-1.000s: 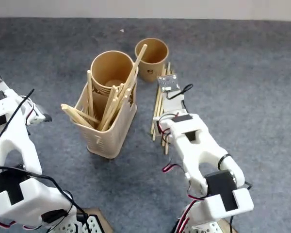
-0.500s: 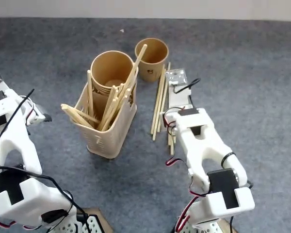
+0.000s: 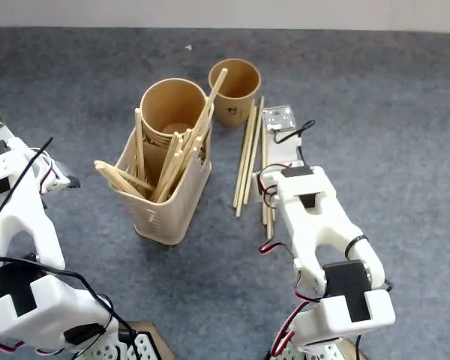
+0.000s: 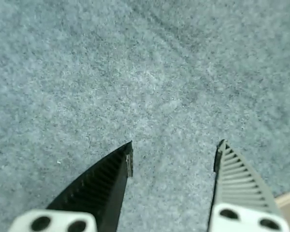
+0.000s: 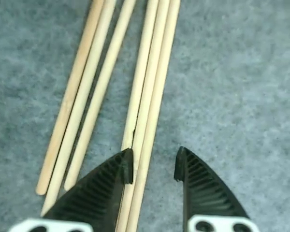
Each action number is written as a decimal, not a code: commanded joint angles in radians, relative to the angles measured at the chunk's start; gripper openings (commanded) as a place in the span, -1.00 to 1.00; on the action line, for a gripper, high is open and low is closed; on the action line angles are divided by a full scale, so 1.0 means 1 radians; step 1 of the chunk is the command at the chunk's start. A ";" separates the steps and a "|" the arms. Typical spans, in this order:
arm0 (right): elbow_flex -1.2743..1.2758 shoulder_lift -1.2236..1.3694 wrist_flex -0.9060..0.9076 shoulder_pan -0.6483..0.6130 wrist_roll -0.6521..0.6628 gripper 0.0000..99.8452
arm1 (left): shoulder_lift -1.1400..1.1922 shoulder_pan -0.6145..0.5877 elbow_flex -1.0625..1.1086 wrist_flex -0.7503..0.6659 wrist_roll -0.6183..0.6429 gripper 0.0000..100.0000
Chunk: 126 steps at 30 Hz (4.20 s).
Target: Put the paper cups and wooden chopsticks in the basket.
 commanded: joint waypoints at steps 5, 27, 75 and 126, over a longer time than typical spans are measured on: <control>-0.082 0.131 0.010 0.012 0.012 -0.69 | -0.028 0.005 -0.004 -0.006 0.006 -0.42; -0.196 0.005 0.182 0.010 -0.006 -0.99 | -0.030 0.010 -0.004 -0.006 0.006 -0.42; 0.166 -0.792 -0.530 -0.579 -0.081 -0.69 | -0.019 -0.081 0.005 -0.048 0.006 -0.42; -0.325 0.087 0.196 -0.136 -0.014 -0.68 | -0.018 -0.048 0.007 -0.048 0.006 -0.42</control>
